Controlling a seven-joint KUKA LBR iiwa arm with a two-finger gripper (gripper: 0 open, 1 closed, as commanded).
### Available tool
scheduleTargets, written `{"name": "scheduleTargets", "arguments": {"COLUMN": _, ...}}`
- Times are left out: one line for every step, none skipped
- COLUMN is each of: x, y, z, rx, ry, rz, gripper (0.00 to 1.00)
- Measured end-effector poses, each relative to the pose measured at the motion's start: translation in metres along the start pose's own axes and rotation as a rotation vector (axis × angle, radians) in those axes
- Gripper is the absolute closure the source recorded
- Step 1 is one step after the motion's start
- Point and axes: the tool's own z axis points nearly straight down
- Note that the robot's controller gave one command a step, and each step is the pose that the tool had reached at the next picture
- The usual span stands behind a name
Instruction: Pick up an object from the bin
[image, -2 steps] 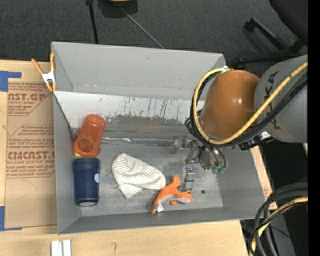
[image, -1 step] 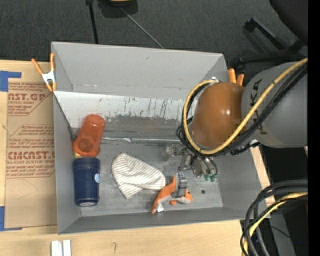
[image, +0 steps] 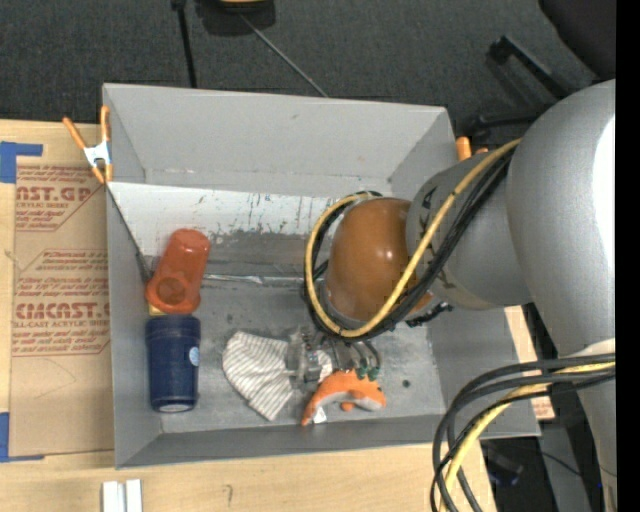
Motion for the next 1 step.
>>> {"name": "scheduleTargets", "arguments": {"x": 0.0000, "y": 0.0000, "z": 0.0000, "rx": 0.000, "ry": 0.000, "rz": 0.000, "gripper": 1.00}}
